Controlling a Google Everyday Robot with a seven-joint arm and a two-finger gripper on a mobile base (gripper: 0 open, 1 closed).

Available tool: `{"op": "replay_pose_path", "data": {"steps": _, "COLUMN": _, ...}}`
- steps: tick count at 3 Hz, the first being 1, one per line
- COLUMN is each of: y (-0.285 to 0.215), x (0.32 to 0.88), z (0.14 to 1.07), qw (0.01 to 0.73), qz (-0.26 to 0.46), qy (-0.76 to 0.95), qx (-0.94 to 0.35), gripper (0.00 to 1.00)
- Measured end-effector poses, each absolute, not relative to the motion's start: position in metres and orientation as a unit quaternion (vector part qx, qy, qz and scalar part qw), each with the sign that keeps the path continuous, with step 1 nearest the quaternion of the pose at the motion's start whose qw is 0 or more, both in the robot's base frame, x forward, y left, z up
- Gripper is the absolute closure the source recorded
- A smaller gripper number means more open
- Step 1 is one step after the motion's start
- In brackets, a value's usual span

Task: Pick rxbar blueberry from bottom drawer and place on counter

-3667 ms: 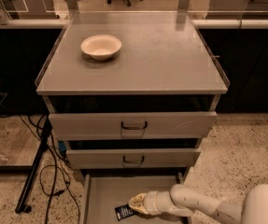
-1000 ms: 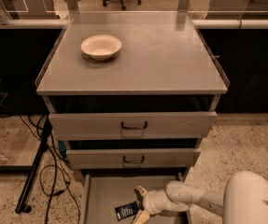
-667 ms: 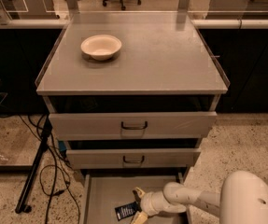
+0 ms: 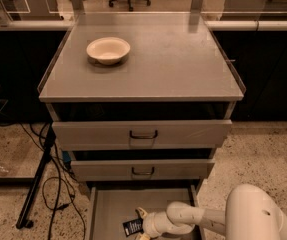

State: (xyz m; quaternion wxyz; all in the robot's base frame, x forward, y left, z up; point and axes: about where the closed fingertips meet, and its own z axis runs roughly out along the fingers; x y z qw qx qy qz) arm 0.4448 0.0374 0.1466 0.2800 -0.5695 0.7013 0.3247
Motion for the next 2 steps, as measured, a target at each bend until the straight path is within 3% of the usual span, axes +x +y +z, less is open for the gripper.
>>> {"op": "replay_pose_path", "data": {"steps": 2, "y": 0.037, "x": 0.45, "z": 0.124, "qw": 0.275, "qz": 0.311, "qy": 0.701, "qx": -0.58, "gripper": 0.0}}
